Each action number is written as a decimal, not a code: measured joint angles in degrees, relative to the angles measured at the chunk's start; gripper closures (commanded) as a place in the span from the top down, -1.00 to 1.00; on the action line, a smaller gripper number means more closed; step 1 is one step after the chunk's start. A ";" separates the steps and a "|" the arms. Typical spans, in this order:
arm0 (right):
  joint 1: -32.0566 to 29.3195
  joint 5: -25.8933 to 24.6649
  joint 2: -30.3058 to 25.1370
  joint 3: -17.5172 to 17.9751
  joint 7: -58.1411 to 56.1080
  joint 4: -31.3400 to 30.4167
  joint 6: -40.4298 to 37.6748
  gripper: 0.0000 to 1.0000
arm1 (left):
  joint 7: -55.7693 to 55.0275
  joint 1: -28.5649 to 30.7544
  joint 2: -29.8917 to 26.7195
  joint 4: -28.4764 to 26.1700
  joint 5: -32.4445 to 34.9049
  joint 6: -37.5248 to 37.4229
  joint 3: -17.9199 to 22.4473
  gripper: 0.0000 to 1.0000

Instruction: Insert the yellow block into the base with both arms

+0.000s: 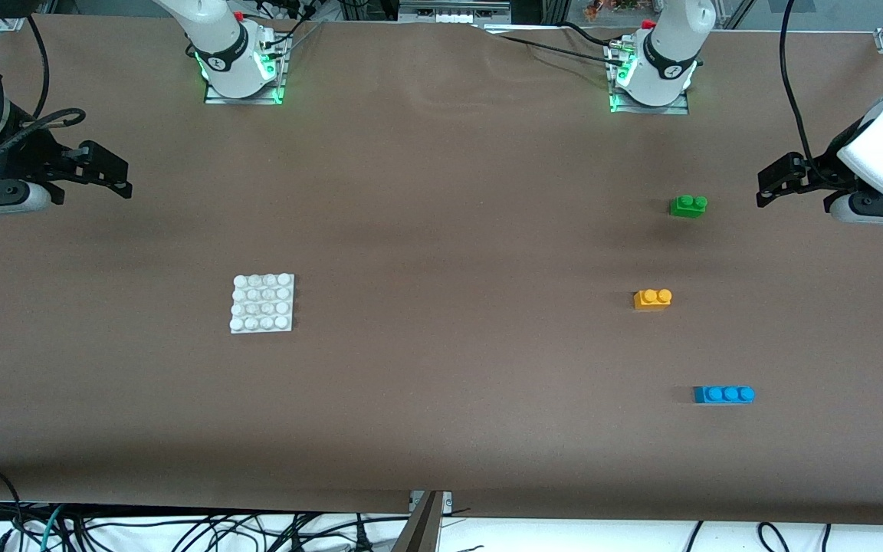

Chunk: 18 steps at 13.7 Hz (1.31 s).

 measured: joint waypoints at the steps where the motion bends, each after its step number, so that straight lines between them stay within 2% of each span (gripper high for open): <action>1: 0.00 0.00 0.03 0.00 0.00 0.00 -0.13 1.00 | 0.00 0.00 0.00 0.00 0.00 0.00 0.00 1.00; 18: -0.05 -1.22 1.44 0.00 0.00 -0.81 -1.31 1.00 | 0.00 0.00 0.00 0.00 0.00 0.00 -0.02 1.00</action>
